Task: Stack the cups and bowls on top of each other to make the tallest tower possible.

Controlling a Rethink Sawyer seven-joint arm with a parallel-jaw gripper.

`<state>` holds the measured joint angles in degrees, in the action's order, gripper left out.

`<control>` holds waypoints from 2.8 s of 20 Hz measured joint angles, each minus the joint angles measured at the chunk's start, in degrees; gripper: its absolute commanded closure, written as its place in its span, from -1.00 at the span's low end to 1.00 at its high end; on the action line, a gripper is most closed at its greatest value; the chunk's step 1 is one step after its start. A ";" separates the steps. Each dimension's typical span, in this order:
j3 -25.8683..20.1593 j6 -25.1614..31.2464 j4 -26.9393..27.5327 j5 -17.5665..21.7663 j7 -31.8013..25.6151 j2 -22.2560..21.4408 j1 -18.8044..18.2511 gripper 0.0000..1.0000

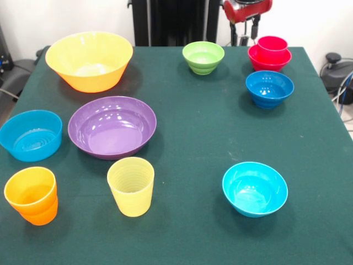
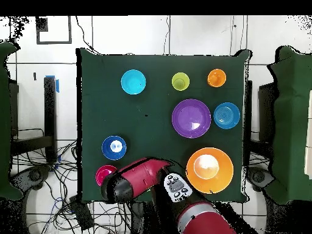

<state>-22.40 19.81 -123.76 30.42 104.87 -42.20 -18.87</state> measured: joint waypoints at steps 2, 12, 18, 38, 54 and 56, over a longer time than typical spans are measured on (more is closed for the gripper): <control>-0.61 2.31 0.30 -1.51 0.00 -2.21 0.42 -1.00; -3.48 13.81 5.39 -5.41 0.00 -6.71 3.63 -1.00; -3.93 13.99 7.79 -5.38 0.00 -6.95 6.21 -1.00; -4.21 12.14 12.97 -5.34 0.00 2.33 6.59 -1.00; -4.38 3.66 16.62 1.83 0.00 15.74 3.60 -1.00; -4.38 2.16 16.62 2.35 0.00 16.46 3.67 -1.00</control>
<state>-26.78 21.96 -107.14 32.77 104.87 -25.74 -15.20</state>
